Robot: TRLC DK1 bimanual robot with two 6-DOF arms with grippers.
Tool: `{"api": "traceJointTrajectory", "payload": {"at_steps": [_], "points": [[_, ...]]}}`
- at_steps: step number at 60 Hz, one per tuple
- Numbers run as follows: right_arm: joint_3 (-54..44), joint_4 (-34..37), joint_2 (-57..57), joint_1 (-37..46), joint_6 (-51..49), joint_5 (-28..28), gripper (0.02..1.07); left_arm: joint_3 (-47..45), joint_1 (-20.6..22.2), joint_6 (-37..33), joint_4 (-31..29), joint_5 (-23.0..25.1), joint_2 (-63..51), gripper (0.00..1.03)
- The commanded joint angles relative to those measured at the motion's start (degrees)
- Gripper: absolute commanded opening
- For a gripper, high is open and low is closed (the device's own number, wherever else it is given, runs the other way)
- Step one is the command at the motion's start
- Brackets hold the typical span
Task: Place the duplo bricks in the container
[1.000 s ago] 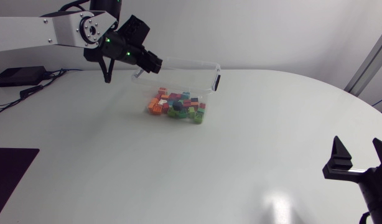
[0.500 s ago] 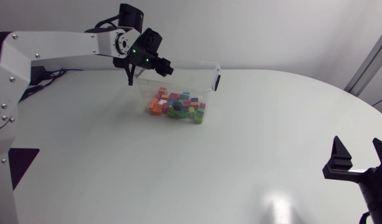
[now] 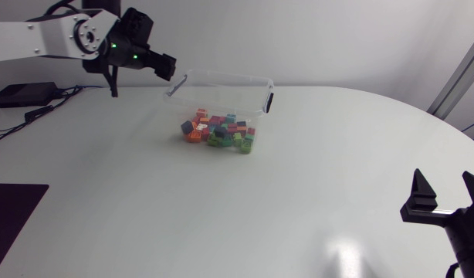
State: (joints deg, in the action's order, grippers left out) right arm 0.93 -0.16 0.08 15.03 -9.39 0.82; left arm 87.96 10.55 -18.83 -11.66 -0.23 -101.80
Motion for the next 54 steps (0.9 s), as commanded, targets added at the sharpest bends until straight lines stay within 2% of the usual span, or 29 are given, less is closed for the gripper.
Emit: {"api": "traceJointTrajectory", "payload": {"at_steps": [1, 13, 27, 47, 54], "points": [[-0.93, 0.43, 0.28, 0.09, -0.19, 0.06, 1.03, -8.33, -1.05, -1.3, 4.01, -1.35, 6.44, 0.99], [-0.93, 0.43, 0.28, 0.09, -0.28, 0.06, 1.03, -19.5, -3.78, -0.77, 8.23, -1.79, 16.9, 0.99], [-1.02, 0.43, 0.28, 0.09, -0.19, 0.06, 1.03, -33.21, -7.03, -0.07, 16.67, -3.29, 28.76, 0.99], [-1.02, 0.43, 0.28, 0.09, -0.19, 0.06, 1.03, -46.83, -11.69, 0.11, 19.66, -3.29, 43.88, 0.99], [-0.93, 0.43, 0.19, -2.37, 3.41, 0.06, 1.03, -51.31, -13.45, 0.37, 20.19, -3.29, 48.89, 0.99]]}}
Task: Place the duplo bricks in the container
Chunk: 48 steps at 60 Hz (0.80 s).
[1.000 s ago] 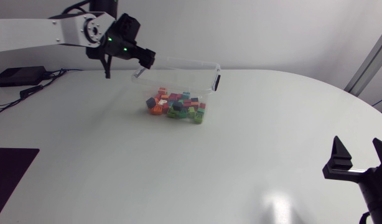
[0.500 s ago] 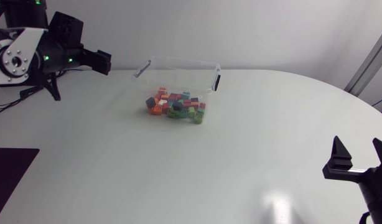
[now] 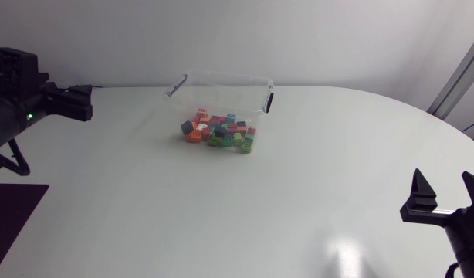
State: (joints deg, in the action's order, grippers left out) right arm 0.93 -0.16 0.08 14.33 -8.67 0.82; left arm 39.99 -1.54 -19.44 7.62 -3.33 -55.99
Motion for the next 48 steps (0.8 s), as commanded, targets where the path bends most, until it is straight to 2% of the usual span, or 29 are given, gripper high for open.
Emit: {"api": "traceJointTrajectory", "payload": {"at_steps": [1, 11, 48], "points": [[-1.02, 0.43, 0.28, -2.11, 2.87, 0.06, 1.03, -4.04, -1.62, 0.98, 1.08, -0.18, 3.78, 0.99], [-1.02, 0.43, 0.28, -5.27, 2.95, 0.06, 1.03, -9.31, -3.73, 1.07, 1.44, 0.26, 8.79, 0.99], [-1.0, 0.38, 0.22, -9.44, 4.87, -0.09, 1.03, -26.05, -1.74, 6.38, -0.03, 0.85, 32.63, 0.99]]}}
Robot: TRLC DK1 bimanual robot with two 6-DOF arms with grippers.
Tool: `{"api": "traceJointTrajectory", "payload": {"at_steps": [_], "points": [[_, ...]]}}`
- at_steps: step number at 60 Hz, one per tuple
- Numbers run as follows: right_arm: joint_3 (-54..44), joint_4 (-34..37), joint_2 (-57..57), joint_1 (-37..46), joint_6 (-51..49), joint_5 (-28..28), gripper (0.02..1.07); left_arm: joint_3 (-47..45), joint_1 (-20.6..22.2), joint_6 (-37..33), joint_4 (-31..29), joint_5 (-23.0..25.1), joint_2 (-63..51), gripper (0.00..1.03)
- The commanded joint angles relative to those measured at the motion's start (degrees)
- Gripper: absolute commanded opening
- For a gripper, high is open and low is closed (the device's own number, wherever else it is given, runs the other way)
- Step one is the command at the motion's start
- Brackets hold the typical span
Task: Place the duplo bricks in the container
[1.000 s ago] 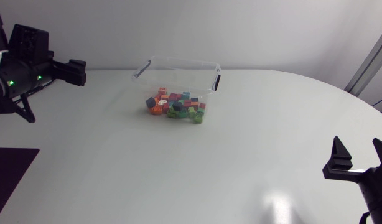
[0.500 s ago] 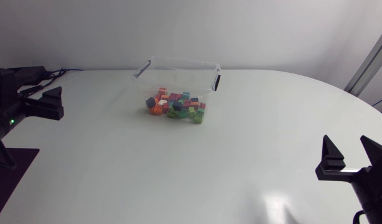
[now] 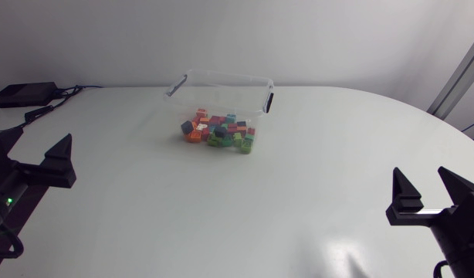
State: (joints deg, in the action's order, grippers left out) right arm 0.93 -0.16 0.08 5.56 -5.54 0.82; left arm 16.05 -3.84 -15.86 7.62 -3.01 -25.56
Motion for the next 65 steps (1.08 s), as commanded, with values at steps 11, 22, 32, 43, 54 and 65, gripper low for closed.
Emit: {"api": "traceJointTrajectory", "payload": {"at_steps": [11, 22, 32, 43, 54, 65], "points": [[-0.98, 0.33, 0.15, -1.83, 2.65, -0.26, 1.03, -5.42, 1.33, 5.89, -1.83, 1.11, 7.75, 0.99], [-0.97, 0.28, 0.08, -2.96, 3.52, -0.43, 1.03, -8.62, 2.09, 8.89, -3.57, 1.68, 13.11, 0.99], [-0.95, 0.23, 0.02, -4.01, 4.33, -0.59, 1.03, -11.62, 2.79, 11.7, -5.2, 2.22, 18.12, 0.99], [-0.94, 0.18, -0.05, -5.12, 5.2, -0.75, 1.03, -14.8, 3.54, 14.68, -6.93, 2.78, 23.45, 0.99], [-0.93, 0.16, -0.08, -5.56, 5.54, -0.82, 1.03, -16.05, 3.84, 15.86, -7.62, 3.01, 25.56, 0.99], [-0.93, 0.16, -0.08, -5.56, 5.54, -0.82, 1.03, -16.05, 3.84, 15.86, -7.62, 3.01, 25.56, 0.99]]}}
